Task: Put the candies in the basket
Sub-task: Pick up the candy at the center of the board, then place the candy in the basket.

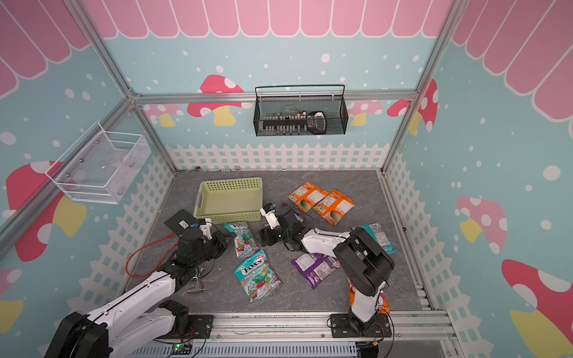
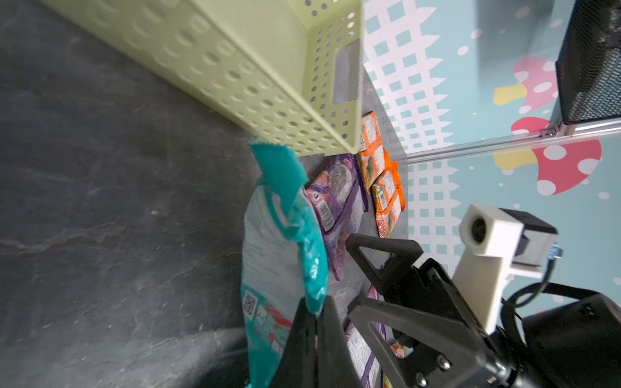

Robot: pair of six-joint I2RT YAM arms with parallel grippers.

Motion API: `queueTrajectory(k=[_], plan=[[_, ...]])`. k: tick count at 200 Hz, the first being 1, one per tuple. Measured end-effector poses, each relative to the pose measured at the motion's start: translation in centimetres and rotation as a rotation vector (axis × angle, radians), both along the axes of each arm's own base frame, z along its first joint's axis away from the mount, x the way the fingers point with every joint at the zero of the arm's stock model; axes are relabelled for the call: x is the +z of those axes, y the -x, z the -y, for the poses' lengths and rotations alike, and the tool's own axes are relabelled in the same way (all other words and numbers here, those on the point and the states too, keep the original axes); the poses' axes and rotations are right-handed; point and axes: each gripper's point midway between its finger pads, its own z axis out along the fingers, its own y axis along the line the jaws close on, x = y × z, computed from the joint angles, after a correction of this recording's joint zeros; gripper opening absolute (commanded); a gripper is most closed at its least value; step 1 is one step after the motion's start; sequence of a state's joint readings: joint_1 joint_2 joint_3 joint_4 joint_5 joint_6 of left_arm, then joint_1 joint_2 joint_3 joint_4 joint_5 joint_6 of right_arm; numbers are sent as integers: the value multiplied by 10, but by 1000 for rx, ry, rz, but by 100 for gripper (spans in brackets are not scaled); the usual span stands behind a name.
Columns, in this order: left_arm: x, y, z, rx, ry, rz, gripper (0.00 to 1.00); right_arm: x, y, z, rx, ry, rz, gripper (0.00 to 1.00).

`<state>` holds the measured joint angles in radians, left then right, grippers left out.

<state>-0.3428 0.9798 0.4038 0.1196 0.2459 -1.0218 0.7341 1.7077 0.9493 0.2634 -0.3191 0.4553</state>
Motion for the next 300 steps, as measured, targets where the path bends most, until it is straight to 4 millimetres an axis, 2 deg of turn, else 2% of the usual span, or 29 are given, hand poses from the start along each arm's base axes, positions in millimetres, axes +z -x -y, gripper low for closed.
queueTrajectory(k=[23, 45, 69, 96, 116, 132, 151, 177, 222, 241, 255, 275, 300], plan=[[48, -12, 8, -48, -36, 67, 0, 50, -2, 7, -17, -41, 123, 91], [94, -28, 14, -92, -75, 128, 0, 81, -3, 17, -42, -44, 216, 96], [131, -56, 9, -109, -129, 160, 0, 102, -3, 28, -76, -39, 285, 99], [143, -91, -11, -98, -206, 145, 0, 103, 2, 44, -113, -24, 325, 99], [135, -117, -26, -91, -275, 107, 0, 87, 5, 60, -152, 23, 332, 99], [120, -134, -35, -97, -315, 63, 0, 76, 4, 71, -189, 68, 341, 99], [97, -148, -42, -109, -342, 3, 0, 72, 1, 80, -228, 101, 359, 99], [77, -163, -40, -138, -353, -49, 0, 77, 0, 87, -257, 102, 388, 99], [70, -193, -30, -183, -339, -54, 0, 84, -3, 87, -268, 86, 412, 99], [60, -206, -25, -206, -325, -60, 0, 85, -3, 86, -269, 81, 416, 99], [47, -213, -22, -223, -317, -80, 0, 85, -3, 86, -269, 81, 416, 99], [17, -219, -21, -237, -320, -132, 0, 83, -4, 86, -268, 85, 412, 99], [-21, -223, -28, -227, -350, -203, 10, 80, -4, 85, -267, 90, 407, 99]])
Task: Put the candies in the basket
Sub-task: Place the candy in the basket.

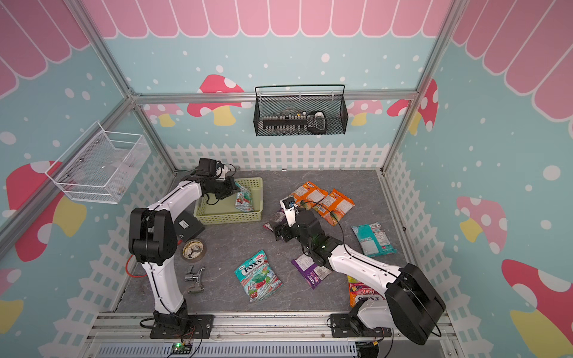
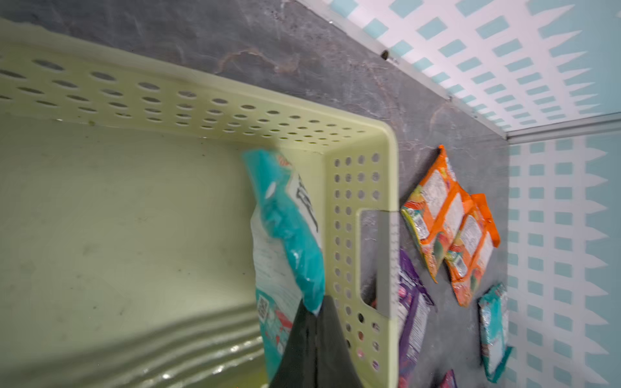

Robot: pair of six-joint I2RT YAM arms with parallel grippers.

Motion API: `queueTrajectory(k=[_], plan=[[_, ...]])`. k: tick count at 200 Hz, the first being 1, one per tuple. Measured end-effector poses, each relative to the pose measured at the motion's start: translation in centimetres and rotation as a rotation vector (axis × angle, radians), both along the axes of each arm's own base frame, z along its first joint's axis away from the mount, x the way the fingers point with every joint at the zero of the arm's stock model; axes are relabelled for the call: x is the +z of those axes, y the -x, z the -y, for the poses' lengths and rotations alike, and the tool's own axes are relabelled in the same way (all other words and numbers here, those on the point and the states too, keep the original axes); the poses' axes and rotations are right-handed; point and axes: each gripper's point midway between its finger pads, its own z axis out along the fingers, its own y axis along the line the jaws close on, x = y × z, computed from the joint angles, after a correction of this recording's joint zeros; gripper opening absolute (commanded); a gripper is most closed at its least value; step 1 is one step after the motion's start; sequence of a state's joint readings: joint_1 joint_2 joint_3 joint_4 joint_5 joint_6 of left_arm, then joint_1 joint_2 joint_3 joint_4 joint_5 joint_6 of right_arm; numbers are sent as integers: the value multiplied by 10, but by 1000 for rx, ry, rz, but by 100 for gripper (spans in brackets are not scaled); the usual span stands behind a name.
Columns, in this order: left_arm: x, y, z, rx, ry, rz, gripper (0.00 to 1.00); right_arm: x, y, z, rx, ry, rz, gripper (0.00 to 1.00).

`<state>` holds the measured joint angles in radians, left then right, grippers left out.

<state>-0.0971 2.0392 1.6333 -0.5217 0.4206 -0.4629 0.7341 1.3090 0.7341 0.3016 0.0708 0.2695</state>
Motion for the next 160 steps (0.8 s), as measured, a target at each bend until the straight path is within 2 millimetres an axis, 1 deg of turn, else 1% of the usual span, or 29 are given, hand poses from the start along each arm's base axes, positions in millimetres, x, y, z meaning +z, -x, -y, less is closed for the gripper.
queueTrajectory(k=[15, 56, 62, 72, 80, 93, 113, 137, 148, 160], plan=[[-16, -1, -7, 13, -23, -29, 14, 0, 0, 0, 0, -1, 1, 98], [-54, -3, -18, 29, -103, -80, 17, 0, 0, 0, 0, -2, 3, 99], [-58, -3, -19, 29, -116, -86, 16, 0, 0, 0, 0, -2, 2, 99], [-64, -4, -20, 25, -133, -91, 11, -1, -1, -1, 0, -1, 1, 99], [-66, -5, -19, 17, -142, -90, 9, -3, -1, -1, 0, 1, -1, 99], [-65, -10, -16, 3, -153, -77, 10, -7, -2, -2, 0, 8, -9, 99], [-60, -19, -9, -21, -172, -42, 15, -14, -3, -3, 1, 18, -21, 99], [-53, -25, -1, -43, -180, -10, 15, -16, -3, -3, 0, 23, -25, 99], [-52, -25, 1, -46, -181, -6, 19, -17, -4, -3, 0, 25, -27, 99], [-52, -25, 1, -47, -185, -5, 25, -19, -4, -3, 0, 27, -30, 99]])
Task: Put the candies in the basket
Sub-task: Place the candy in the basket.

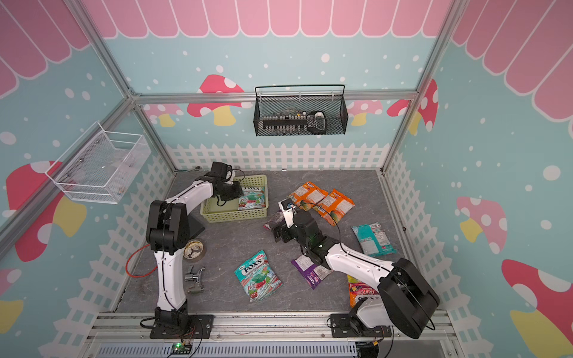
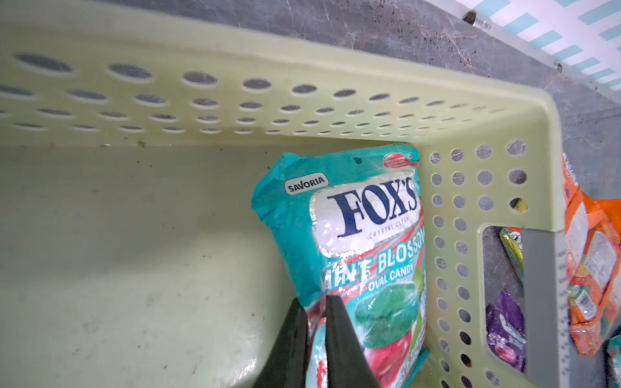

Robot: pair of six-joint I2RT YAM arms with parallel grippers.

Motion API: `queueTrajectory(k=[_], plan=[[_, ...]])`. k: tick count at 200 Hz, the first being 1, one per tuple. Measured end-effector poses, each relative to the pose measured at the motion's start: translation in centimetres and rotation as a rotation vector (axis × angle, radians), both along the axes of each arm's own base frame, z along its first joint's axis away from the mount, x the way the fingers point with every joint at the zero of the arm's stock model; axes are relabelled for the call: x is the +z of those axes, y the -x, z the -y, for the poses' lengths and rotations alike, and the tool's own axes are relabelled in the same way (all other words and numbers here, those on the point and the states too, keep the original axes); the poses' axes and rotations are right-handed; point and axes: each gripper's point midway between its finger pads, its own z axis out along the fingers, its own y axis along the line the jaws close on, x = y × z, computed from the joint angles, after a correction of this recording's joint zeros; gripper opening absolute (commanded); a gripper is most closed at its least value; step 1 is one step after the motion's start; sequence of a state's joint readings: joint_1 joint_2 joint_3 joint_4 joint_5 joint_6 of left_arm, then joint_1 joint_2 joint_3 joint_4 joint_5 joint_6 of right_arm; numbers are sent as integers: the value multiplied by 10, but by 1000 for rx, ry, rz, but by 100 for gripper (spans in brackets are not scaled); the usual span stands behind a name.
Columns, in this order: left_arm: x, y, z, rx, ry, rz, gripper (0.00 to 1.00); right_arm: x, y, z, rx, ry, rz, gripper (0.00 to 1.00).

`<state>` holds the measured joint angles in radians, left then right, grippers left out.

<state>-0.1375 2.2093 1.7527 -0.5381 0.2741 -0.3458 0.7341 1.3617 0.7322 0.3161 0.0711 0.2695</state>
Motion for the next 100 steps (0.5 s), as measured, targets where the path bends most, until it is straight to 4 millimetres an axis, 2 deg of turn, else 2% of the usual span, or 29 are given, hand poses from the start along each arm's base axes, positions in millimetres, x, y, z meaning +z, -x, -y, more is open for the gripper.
queueTrajectory(k=[20, 61, 83, 100], plan=[[-1, 0, -3, 12, -5, -2, 37, -3, 0, 0, 0, 4, -5, 98], [1, 4, -18, 56, -30, -12, 48, -7, 0, -1, 3, 11, -16, 98], [25, 17, -24, 87, -30, 8, 52, -14, 0, -4, 13, 22, -41, 98], [57, 34, -27, 114, -17, 47, 55, -16, 2, -9, 39, 24, -70, 95]])
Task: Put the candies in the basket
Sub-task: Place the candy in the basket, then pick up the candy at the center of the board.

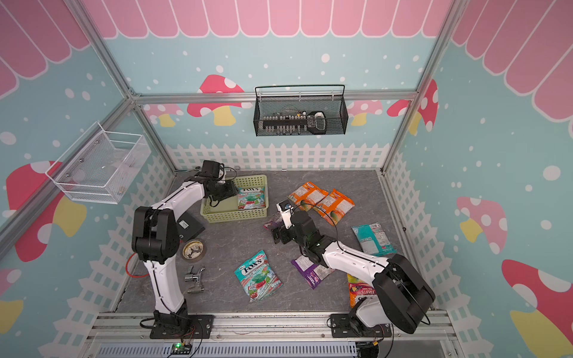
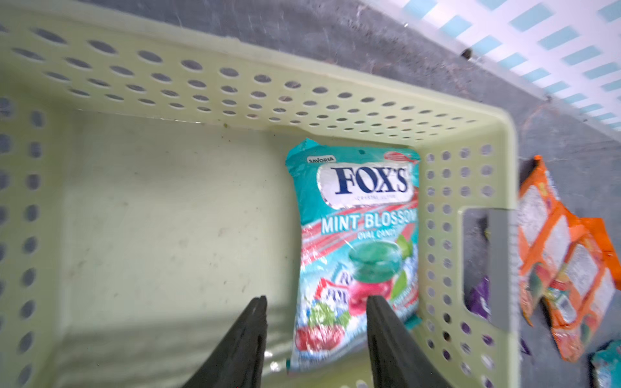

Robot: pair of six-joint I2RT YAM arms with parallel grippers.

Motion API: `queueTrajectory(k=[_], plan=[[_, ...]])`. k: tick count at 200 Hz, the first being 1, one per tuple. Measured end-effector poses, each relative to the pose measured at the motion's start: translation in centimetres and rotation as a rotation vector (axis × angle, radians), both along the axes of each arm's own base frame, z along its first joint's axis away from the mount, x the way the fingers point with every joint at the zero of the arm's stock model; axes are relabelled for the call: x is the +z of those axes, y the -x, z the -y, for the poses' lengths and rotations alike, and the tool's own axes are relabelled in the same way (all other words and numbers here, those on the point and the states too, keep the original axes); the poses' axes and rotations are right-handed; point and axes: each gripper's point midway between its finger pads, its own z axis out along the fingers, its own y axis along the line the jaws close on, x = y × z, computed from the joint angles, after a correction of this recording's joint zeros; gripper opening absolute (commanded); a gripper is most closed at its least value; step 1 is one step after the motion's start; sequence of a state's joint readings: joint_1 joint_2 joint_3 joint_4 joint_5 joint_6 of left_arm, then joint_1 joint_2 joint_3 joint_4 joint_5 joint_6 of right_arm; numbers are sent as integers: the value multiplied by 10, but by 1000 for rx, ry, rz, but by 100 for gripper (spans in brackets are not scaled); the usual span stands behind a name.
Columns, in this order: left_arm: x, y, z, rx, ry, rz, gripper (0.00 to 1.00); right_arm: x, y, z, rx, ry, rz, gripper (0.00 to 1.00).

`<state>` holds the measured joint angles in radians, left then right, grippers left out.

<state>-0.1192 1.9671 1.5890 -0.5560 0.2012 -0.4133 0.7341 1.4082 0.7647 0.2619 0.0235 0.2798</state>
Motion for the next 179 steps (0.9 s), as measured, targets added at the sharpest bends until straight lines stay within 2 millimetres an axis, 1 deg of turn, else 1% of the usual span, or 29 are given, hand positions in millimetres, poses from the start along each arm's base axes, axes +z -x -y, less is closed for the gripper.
queueTrajectory(k=[10, 24, 32, 45, 58, 76, 93, 109, 126, 145, 164, 179], plan=[[21, 13, -1, 12, 10, 28, 56, 1, 2, -5, 26, -8, -17, 94], [43, 32, 1, 23, 22, 62, 57, 4, 6, -14, 69, -26, -46, 91], [50, 43, 3, 24, 31, 74, 57, 5, 10, -19, 99, -38, -67, 89], [54, 65, 10, 20, 43, 75, 56, 3, 17, -25, 141, -57, -105, 84], [50, 87, 19, 10, 53, 54, 55, -4, 28, -30, 181, -67, -164, 77], [37, 121, 33, -11, 67, 13, 52, -18, 43, -35, 222, -70, -250, 69], [25, 153, 46, -33, 85, -25, 45, -33, 63, -39, 266, -49, -327, 62], [14, 181, 51, -41, 99, -57, 45, -47, 81, -39, 294, -27, -391, 56], [-1, 211, 53, -34, 117, -97, 45, -61, 98, -40, 328, -7, -450, 54], [-19, 242, 56, -31, 130, -147, 45, -78, 109, -39, 347, 18, -510, 54], [-31, 266, 62, -42, 144, -181, 45, -94, 115, -39, 354, 43, -559, 54], [-37, 279, 66, -42, 158, -199, 49, -105, 118, -38, 356, 60, -591, 53]])
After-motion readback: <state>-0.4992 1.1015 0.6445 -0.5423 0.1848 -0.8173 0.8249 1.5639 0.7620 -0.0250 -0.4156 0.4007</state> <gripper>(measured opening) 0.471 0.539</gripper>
